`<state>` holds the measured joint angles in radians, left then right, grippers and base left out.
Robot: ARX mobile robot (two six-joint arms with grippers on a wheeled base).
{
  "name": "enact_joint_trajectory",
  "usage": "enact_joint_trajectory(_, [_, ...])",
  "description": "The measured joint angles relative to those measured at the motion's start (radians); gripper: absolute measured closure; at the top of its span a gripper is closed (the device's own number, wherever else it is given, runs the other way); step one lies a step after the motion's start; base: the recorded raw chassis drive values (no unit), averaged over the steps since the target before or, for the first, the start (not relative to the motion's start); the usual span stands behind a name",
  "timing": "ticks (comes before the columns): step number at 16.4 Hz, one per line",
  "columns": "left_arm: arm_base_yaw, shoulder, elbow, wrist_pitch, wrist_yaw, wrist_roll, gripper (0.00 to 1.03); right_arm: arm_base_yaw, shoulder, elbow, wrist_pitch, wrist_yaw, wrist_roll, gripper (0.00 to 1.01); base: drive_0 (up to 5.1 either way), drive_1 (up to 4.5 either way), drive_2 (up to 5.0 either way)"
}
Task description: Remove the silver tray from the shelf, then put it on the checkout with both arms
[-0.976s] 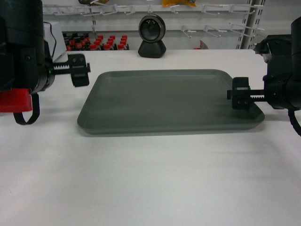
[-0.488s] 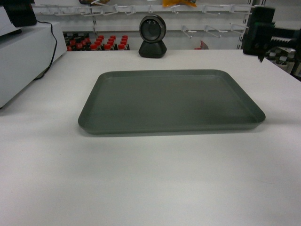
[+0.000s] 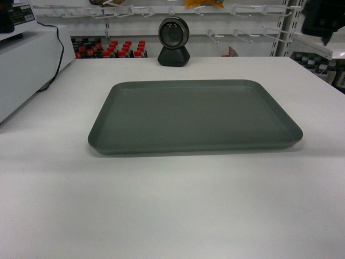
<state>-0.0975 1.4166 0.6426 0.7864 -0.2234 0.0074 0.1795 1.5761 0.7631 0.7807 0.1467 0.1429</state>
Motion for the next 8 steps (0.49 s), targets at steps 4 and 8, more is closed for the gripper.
enact_joint_trajectory(4, [0.005,-0.121,-0.167,0.019,0.122,-0.001,0.59,-0.016,-0.215,-0.214,0.009,0.013,-0.109,0.48,0.0,0.00,0.0])
enact_joint_trajectory(8, [0.032,-0.278,-0.349,0.050,0.152,-0.005,1.03,-0.013,-0.634,-0.436,-0.213,0.019,-0.128,0.94,0.0,0.00,0.0])
